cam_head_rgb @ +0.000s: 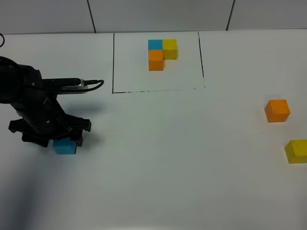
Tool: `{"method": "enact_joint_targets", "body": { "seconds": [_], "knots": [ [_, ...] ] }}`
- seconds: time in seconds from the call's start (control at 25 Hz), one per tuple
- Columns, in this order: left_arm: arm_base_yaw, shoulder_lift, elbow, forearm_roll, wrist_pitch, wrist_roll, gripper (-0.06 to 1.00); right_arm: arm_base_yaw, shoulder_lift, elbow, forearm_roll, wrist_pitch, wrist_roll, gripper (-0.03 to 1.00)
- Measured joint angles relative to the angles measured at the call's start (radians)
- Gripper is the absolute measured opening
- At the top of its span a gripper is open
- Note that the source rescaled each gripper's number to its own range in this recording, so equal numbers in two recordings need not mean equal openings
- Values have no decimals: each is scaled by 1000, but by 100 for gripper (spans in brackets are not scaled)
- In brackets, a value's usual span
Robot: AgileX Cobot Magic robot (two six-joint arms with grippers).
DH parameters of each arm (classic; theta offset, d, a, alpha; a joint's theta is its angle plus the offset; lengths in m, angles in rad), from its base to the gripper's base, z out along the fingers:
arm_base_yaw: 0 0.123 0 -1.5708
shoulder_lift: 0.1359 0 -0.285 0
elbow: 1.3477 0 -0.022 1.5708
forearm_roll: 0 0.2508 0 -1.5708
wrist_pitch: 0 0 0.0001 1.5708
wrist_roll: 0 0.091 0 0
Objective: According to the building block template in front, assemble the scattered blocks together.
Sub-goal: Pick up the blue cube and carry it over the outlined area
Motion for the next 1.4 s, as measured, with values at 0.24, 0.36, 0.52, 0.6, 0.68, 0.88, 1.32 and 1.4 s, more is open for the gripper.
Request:
{"method": "enact_joint_targets", "body": {
  "seconds": [0.24,0.36,0.52,0.6,0.68,0.88,1.32,1.4],
  "knots": [
    [0,0,0,-6,-2,-7,0,0,0,0,0,0,0,75],
    [-1,0,0,-6,-3,-10,0,0,0,0,0,0,0,74],
    [-1,0,0,-6,-3,-11,0,0,0,0,0,0,0,73],
    [-1,0,0,-6,-3,-11,0,0,0,0,0,0,0,73],
    [-1,0,-6,-6,7,-11,0,0,0,0,0,0,0,73],
    [-4,-11,-115,-6,151,61,0,0,0,0,0,0,0,73],
    [-168,89,-440,95,441,342,0,0,0,0,0,0,0,73],
    [-209,145,-526,117,490,386,0,0,0,0,0,0,0,73]
  ]
}}
